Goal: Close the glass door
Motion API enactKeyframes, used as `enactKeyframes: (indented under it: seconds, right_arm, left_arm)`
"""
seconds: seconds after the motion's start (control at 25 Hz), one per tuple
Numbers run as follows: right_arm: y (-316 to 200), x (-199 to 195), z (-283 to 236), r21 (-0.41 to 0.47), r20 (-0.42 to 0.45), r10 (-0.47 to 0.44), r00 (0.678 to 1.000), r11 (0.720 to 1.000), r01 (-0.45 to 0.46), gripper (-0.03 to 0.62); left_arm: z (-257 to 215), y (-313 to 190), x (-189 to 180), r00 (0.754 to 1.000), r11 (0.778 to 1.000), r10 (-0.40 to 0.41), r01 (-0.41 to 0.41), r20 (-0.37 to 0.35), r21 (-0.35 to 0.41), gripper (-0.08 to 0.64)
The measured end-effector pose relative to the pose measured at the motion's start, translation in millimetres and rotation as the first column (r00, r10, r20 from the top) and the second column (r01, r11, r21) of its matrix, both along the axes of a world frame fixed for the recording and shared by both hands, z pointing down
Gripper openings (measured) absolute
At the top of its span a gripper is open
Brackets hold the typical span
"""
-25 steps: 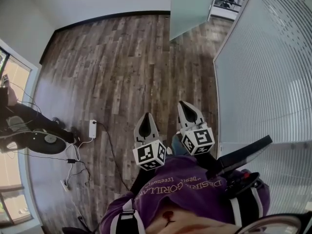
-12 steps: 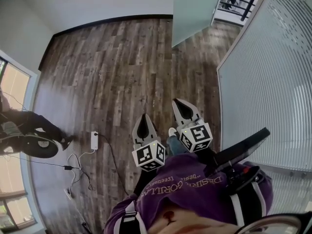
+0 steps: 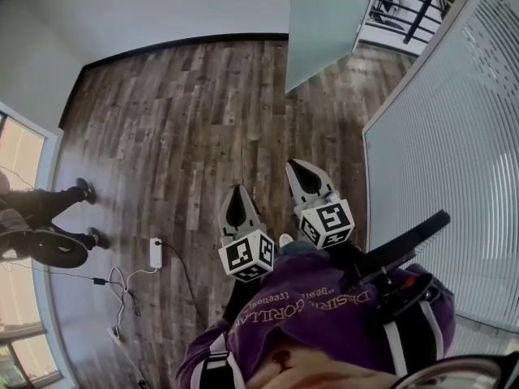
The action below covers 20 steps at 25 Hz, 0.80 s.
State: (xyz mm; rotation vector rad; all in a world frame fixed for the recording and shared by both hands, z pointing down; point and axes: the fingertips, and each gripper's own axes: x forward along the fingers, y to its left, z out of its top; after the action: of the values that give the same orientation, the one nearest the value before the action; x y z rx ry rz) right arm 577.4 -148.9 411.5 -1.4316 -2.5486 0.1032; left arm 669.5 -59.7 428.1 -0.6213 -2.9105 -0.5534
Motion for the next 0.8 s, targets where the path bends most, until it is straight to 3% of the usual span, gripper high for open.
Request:
enactKeyframes:
  seconds: [0.36, 0.8]
  right_arm:
    - [64, -52, 24, 0.019, -0.039, -0.021, 0.999, 1.000, 0.022, -0.003]
    - [225, -142, 14, -0.027, -0.002, 0.013, 1.000, 1.000, -0.013, -0.003]
  left_arm:
    - [24, 61, -48, 0.999, 0.999, -0.026, 0.027, -0.042, 0.028, 0.002]
    - [17, 221, -148, 0.998, 0.998, 0.051, -0.052, -0.022, -0.033, 0.002]
